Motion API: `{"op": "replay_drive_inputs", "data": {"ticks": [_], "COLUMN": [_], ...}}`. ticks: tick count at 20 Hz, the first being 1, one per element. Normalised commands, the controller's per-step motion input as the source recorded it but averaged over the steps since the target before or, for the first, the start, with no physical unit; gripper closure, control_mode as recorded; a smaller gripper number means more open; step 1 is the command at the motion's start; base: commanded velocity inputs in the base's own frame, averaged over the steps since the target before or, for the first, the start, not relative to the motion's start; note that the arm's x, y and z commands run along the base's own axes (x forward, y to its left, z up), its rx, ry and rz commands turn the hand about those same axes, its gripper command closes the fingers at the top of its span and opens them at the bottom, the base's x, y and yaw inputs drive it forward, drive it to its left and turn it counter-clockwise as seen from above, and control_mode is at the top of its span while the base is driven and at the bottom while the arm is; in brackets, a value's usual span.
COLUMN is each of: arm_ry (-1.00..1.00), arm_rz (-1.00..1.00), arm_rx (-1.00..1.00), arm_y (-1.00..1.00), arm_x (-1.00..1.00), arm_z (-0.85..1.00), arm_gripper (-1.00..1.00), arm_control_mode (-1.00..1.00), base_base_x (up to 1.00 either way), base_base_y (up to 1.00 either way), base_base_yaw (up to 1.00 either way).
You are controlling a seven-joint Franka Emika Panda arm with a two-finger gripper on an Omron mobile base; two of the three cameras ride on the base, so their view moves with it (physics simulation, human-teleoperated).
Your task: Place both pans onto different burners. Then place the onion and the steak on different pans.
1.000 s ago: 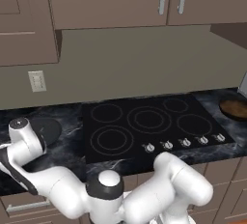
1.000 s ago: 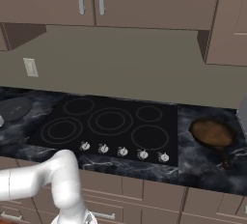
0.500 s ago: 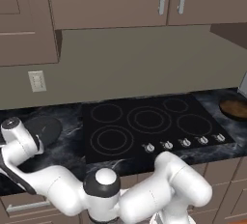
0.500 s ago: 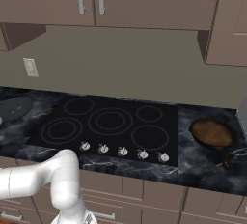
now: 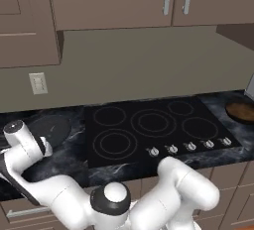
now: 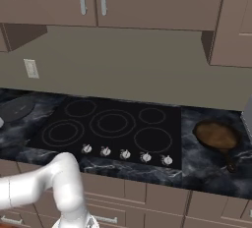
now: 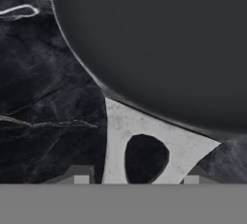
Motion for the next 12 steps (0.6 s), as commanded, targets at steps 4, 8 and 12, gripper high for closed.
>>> {"op": "replay_drive_inputs", "data": {"ticks": [4, 8, 12], "arm_ry": [-0.1, -0.06, -0.01], "arm_rz": [0.0, 0.0, 0.0], "arm_rx": [0.08, 0.16, 0.22], "arm_y": [-0.73, -0.71, -0.69], "arm_x": [-0.11, -0.03, 0.0], "arm_z": [0.0, 0.06, 0.22], "arm_gripper": [1.0, 1.0, 1.0], "arm_control_mode": [-1.0, -1.0, -1.0], "base_base_x": [0.0, 0.0, 0.0], "base_base_y": [0.0, 0.0, 0.0], "base_base_yaw": [0.0, 0.0, 0.0]}}
